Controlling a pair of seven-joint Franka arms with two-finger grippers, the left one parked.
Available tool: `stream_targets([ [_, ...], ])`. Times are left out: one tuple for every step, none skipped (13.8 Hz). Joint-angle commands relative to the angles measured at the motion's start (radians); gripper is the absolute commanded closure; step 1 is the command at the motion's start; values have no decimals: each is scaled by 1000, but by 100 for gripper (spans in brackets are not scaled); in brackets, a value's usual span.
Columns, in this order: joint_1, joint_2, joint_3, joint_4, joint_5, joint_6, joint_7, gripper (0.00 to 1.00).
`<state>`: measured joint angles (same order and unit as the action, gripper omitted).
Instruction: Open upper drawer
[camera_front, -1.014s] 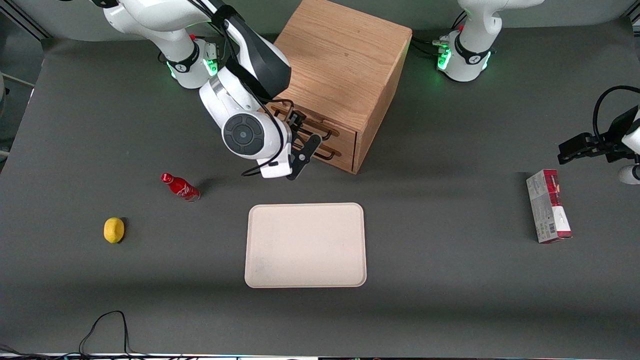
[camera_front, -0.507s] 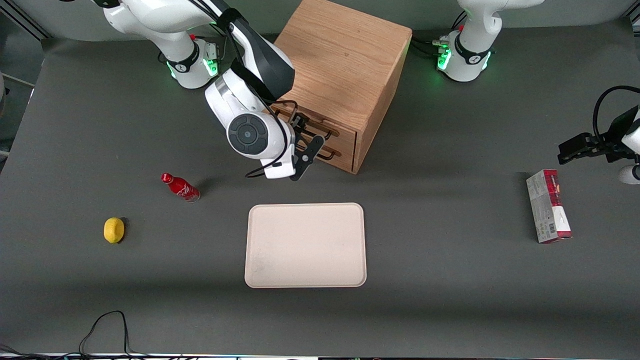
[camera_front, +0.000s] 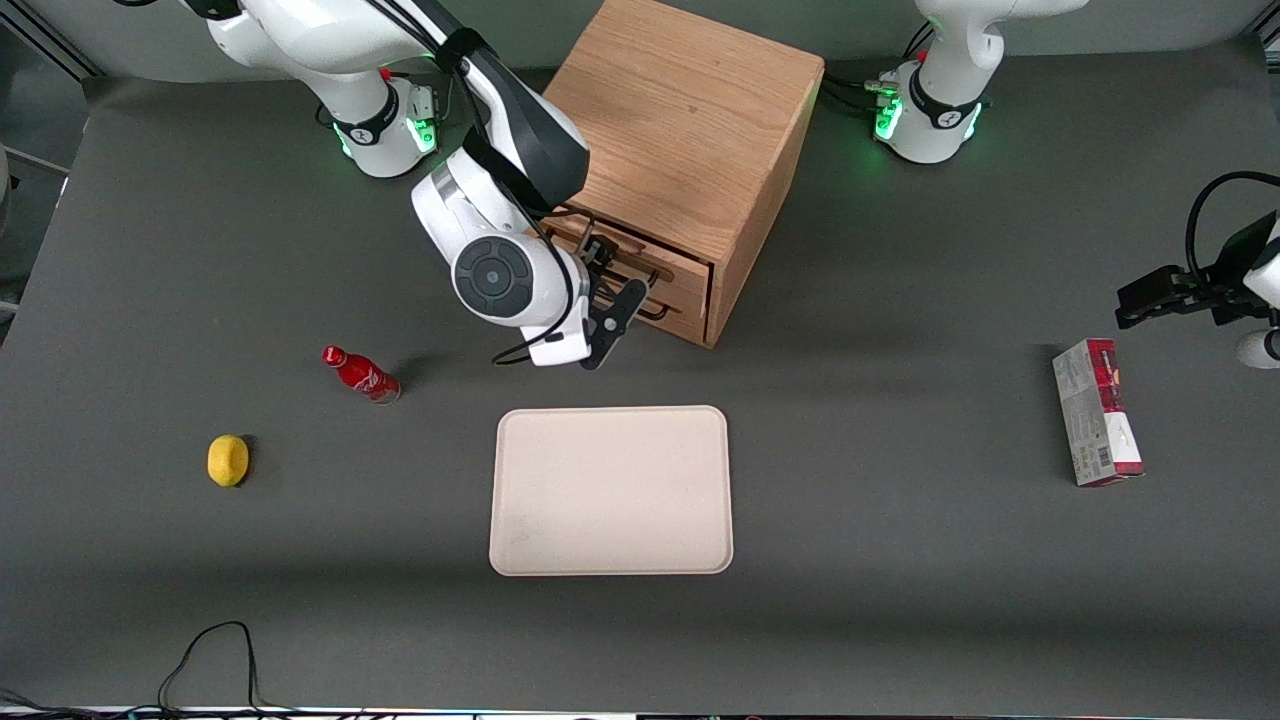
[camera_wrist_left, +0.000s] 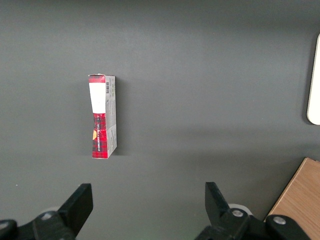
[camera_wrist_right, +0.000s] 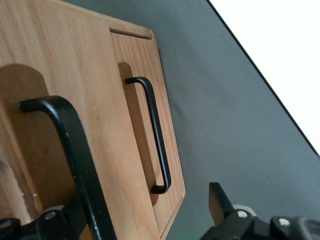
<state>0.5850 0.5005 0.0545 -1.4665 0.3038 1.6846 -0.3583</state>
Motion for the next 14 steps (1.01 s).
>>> stream_targets([
  [-5, 3, -10, 8, 14, 15, -47, 0],
  [-11, 3, -10, 9, 12, 15, -47, 0],
  [-13, 4, -10, 15, 12, 15, -47, 0],
  [-16, 4, -10, 17, 9, 15, -48, 0],
  [-27, 4, -10, 18, 9, 15, -48, 0],
  [-28, 4, -10, 21, 9, 15, -48, 0],
  [-31, 4, -10, 23, 9, 15, -65, 0],
  [-33, 6, -10, 25, 9, 15, -80, 0],
  [-37, 6, -10, 26, 9, 15, -82, 0],
  [-40, 9, -11, 26, 8, 17, -82, 0],
  [-42, 16, -12, 38, 8, 15, -82, 0],
  [-50, 22, -12, 51, 8, 17, -82, 0],
  [-56, 27, -12, 54, 8, 17, -82, 0],
  [-59, 29, -12, 54, 6, 17, -82, 0],
])
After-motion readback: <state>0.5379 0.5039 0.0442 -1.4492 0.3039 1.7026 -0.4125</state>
